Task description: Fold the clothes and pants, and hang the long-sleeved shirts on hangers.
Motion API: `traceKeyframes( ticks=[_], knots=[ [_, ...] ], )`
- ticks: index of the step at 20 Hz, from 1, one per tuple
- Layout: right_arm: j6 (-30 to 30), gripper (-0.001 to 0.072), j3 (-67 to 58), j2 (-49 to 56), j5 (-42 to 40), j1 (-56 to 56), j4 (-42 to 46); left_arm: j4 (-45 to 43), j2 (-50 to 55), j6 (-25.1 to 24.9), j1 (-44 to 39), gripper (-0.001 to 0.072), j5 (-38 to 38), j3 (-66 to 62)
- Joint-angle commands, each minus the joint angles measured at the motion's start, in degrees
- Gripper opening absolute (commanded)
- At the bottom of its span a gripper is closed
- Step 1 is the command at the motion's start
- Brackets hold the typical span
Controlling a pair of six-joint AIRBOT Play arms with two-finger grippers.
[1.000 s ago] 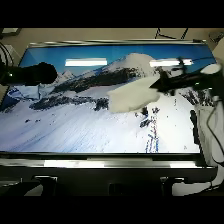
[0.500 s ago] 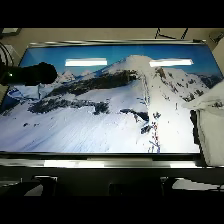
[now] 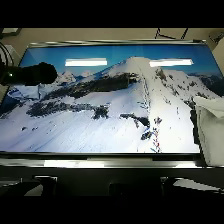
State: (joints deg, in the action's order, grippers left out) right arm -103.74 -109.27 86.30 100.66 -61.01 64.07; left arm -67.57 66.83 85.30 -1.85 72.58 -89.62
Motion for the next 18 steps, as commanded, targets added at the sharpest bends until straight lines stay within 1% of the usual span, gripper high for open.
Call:
traceKeyframes(
  ticks=[1,3,6,7,9,11,12,13,14,15,17,18],
  knots=[
    [1.22,0.0042,7.19,-1.16,5.09,-0.46,9.66,0.02,-0.02,0.0,-0.02,0.0019,0.0,0.02],
    [2.51,0.0042,15.67,-3.61,4.11,-0.46,16.68,0.02,-0.02,0.02,-0.09,0.002,0.02,0.02],
    [3.82,0.0043,29.42,-7.41,-0.26,-0.46,25.75,0.04,-0.02,0.13,-0.22,0.002,0.09,0.02],
    [5.05,0.0043,33.59,-8.37,-1.88,-0.52,27.21,0.04,-0.02,0.22,-0.28,0.0019,0.09,0.02],
    [5.2,0.0043,39.56,-9.42,-5.2,-0.63,30.6,0.07,-0.02,0.24,-0.39,0.0019,0.11,0.02],
    [5.2,0.0043,40.96,-9.4,-6.97,-0.61,31.36,0.09,-0.02,0.24,-0.63,0.002,0.11,0.02],
    [5.2,0.0055,40.85,-9.46,-7.74,-0.61,31.54,0.09,-0.02,0.22,-0.79,0.002,0.11,0.02],
    [5.33,0.0212,40.39,-9.46,-8.07,-0.63,31.95,0.11,-0.02,0.22,-0.85,0.0019,0.11,0.02],
    [6.51,0.0472,39.36,-9.46,-8.11,-0.61,32.54,0.09,-0.02,0.22,-0.9,0.0019,0.09,0.02],
    [9.01,0.0713,37.2,-9.46,-8.0,-0.61,32.22,0.28,-0.04,0.26,-0.9,0.0019,0.09,0.0],
    [12.26,0.0705,29.42,-9.46,-8.11,-0.55,26.97,3.96,-0.07,0.11,-1.16,0.0019,-0.07,-1.38],
    [12.96,0.0705,23.32,-9.46,-11.04,-0.44,21.75,3.89,0.0,-0.09,-1.77,0.0019,-1.2,-3.26]
  ],
)
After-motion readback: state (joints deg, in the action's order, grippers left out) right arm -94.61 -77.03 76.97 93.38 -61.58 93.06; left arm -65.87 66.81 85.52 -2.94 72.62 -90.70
